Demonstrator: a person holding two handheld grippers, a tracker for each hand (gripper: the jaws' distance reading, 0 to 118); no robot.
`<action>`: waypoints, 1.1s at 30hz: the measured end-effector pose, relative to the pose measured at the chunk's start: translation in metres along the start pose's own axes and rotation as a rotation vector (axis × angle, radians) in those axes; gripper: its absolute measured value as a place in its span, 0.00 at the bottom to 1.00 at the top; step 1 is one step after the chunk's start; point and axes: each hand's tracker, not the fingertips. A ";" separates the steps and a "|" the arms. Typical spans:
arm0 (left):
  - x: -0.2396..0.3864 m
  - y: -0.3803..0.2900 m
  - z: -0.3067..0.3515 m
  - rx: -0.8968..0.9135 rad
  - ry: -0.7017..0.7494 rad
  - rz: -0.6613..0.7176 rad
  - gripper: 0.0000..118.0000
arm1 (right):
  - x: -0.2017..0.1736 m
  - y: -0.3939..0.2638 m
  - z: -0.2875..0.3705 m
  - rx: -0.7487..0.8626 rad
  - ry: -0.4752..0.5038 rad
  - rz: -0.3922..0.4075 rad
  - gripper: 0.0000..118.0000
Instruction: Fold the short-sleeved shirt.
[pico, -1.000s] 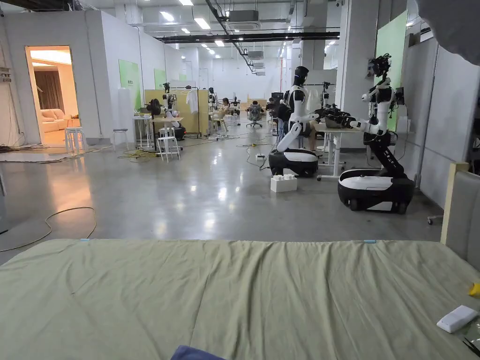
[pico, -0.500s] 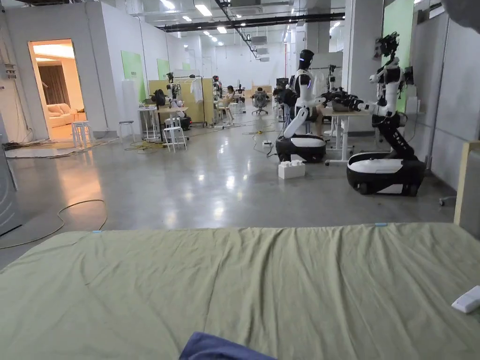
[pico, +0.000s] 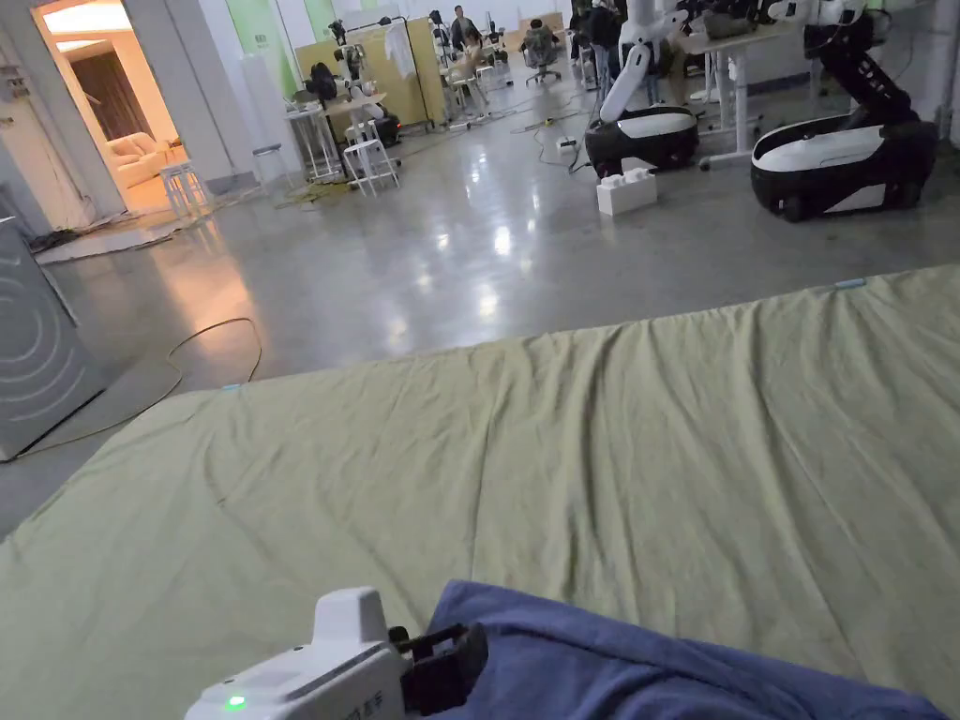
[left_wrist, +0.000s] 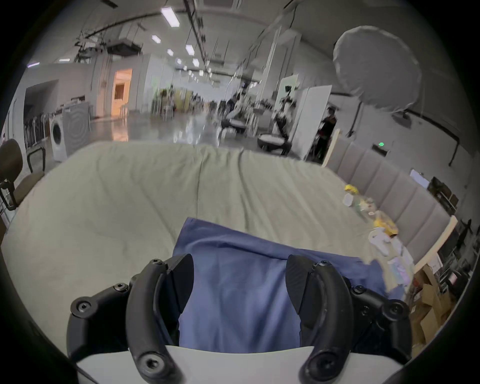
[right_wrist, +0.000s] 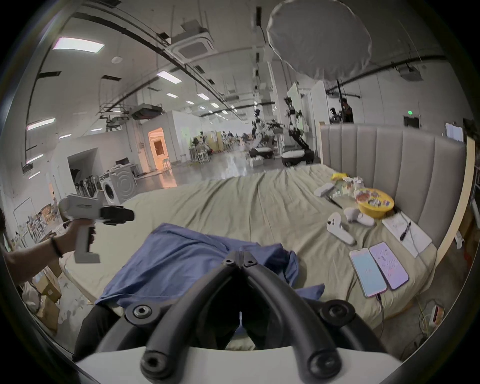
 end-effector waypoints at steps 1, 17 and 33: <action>-0.006 0.005 -0.030 -0.042 0.020 -0.012 0.63 | 0.003 -0.001 -0.005 -0.013 -0.010 -0.015 0.00; 0.000 -0.007 -0.214 -0.340 0.306 -0.303 0.03 | 0.035 -0.009 -0.062 -0.171 -0.056 -0.038 0.00; -0.002 0.024 -0.218 -0.503 0.261 -0.212 0.03 | 0.112 0.012 -0.250 -0.510 0.051 -0.280 0.71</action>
